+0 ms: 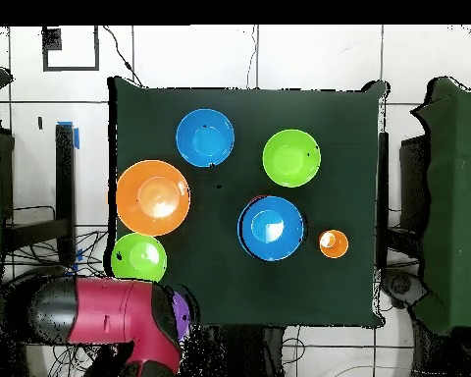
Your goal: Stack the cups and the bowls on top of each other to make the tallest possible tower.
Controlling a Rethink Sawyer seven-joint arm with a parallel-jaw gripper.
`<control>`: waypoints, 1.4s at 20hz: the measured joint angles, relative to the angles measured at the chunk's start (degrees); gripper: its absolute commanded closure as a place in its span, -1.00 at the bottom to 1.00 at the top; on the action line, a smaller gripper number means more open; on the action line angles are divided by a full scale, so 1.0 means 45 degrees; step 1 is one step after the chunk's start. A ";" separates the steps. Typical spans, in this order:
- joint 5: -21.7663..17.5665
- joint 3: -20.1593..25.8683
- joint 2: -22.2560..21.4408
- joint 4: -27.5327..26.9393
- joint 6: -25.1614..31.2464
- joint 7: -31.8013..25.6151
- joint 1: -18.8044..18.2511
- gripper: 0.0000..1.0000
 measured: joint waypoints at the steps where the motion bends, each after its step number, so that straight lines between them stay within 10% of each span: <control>1: -0.0016 -0.0029 -0.0026 -0.0094 0.0087 0.0000 -0.0012 1.00; 28: -0.1247 -0.0398 0.2235 -0.6074 0.0609 0.0003 -0.2079 1.00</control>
